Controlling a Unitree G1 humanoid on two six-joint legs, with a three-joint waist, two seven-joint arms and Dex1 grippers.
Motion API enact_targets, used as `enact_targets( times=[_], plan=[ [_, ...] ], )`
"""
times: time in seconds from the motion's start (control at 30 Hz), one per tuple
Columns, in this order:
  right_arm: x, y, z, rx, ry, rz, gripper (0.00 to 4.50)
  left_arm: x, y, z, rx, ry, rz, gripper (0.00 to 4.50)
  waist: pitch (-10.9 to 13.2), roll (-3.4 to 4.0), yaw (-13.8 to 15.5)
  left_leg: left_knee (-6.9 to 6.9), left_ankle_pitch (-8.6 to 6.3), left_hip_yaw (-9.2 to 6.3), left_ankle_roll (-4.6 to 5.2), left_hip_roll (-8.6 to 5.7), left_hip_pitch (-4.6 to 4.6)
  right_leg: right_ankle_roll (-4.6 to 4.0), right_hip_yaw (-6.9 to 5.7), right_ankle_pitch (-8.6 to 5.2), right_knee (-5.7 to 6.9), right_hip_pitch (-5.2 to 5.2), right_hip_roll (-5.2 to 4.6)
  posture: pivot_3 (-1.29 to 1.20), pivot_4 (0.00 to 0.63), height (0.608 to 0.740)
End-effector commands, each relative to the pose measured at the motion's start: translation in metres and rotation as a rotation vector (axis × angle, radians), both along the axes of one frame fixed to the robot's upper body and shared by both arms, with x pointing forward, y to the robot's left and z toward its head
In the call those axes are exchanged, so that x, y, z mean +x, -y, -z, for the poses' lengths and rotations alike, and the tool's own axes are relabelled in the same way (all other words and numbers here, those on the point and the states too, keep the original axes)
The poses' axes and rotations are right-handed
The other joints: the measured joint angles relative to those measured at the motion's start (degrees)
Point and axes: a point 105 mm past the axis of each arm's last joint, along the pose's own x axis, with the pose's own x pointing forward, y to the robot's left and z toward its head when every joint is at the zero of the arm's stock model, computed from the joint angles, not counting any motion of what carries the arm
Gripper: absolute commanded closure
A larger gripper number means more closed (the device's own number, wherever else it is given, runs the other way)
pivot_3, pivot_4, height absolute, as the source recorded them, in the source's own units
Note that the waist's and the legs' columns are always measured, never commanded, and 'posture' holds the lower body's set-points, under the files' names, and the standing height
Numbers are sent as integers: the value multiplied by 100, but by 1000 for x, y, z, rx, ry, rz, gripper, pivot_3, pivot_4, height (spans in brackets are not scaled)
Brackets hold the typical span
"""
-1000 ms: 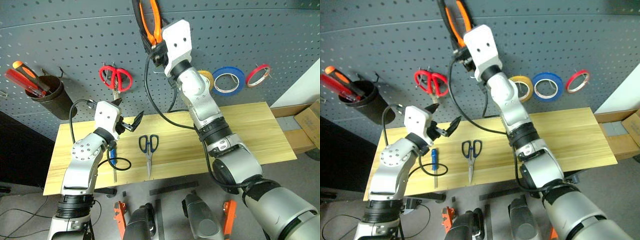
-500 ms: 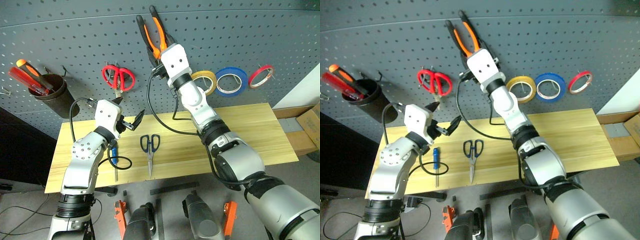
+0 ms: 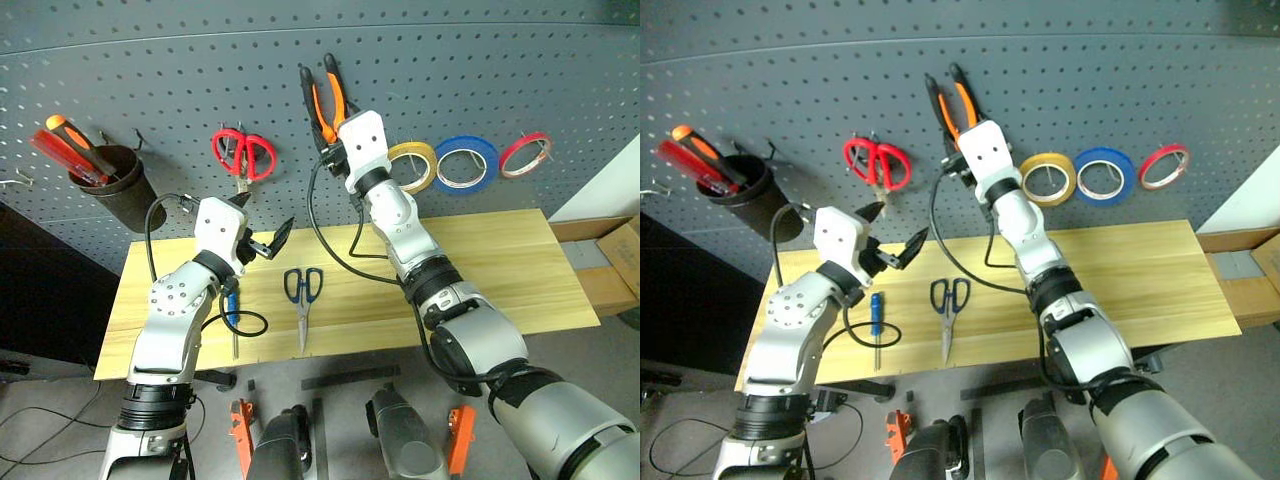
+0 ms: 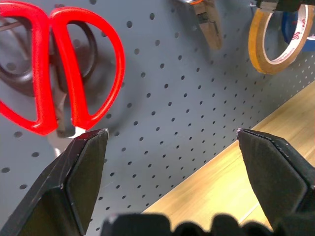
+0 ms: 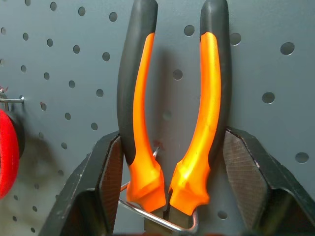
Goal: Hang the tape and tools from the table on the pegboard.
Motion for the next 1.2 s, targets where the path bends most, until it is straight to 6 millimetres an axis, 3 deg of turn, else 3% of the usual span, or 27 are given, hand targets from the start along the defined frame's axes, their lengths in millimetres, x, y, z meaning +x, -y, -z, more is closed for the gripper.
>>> enact_targets(
  times=[0.03,0.07,0.27,0.5,0.67,0.83,0.97,1.2],
  plan=[
    [0,8,8,10,-74,-6,410,-1,3,-9,7,40,10,0,0,0,13,0,0,0,0,0,0,-1,1,1,0,0,0,-197,259,740],
    [-1,8,11,-2,-94,-15,48,-1,3,-8,8,37,10,0,0,0,20,0,0,2,1,-1,0,-2,2,2,0,0,0,-200,259,740],
    [-21,19,23,-38,-194,-57,20,-3,11,-1,-9,-20,31,0,0,0,37,-6,0,2,1,3,-1,-2,2,2,-2,-6,0,-203,259,740],
    [-93,24,26,-77,-372,-430,20,-23,18,41,12,-303,1,0,1,1,46,-21,-1,0,3,10,-12,-2,1,2,-22,-10,1,-209,272,740],
    [-139,41,32,-124,-491,-612,20,-37,26,75,51,-478,-61,0,2,-1,144,-17,-2,-6,4,14,-12,-2,-1,2,-24,-5,3,-215,279,740],
    [-151,54,47,-160,-583,-608,20,-43,30,115,97,-613,-203,0,6,-9,174,-10,-2,-7,5,11,-11,-3,1,2,-26,3,2,-234,284,740],
    [-171,52,56,-216,-638,-687,20,-43,29,142,64,-743,-304,0,13,-20,172,-11,-2,-7,5,13,-11,-3,-1,2,-24,2,4,-252,288,740],
    [-182,52,63,-263,-669,-711,20,-31,48,161,-3,-856,-361,0,31,-54,179,-7,-2,-7,5,1,-15,-2,-4,2,-28,5,3,-276,289,740]
  ],
)
